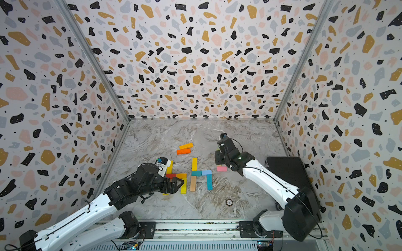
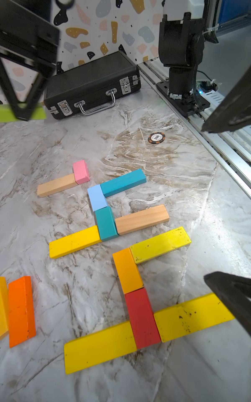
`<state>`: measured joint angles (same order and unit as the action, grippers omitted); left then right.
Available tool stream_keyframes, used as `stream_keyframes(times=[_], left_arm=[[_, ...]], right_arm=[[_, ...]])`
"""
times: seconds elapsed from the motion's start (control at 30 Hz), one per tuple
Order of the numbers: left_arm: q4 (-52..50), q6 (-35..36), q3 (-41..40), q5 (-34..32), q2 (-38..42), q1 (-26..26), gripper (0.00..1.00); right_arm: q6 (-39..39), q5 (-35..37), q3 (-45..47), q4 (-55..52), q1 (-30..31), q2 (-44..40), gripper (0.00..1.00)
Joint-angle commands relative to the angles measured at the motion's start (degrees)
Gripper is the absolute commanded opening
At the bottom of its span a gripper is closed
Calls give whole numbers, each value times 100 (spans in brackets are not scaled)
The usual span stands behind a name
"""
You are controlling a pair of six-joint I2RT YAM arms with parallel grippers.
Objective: Assemble the letter h with building blocks
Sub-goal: Place the building block at the center of the board.
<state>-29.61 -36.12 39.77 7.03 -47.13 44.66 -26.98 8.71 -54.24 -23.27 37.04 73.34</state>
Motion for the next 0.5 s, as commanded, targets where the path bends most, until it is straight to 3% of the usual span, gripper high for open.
stream_keyframes(times=[0.0, 0.3, 0.47], left_arm=[[445, 55, -100, 188, -141, -45, 99], [736, -25, -132, 343, -484, -45, 99], [746, -43, -163, 326, -463, -50, 99]], right_arm=[[-552, -237, 916, -244, 64, -358, 26], [-1089, -464, 1901, 555, 154, 42, 27], [-1203, -467, 2040, 625, 152, 150, 37]])
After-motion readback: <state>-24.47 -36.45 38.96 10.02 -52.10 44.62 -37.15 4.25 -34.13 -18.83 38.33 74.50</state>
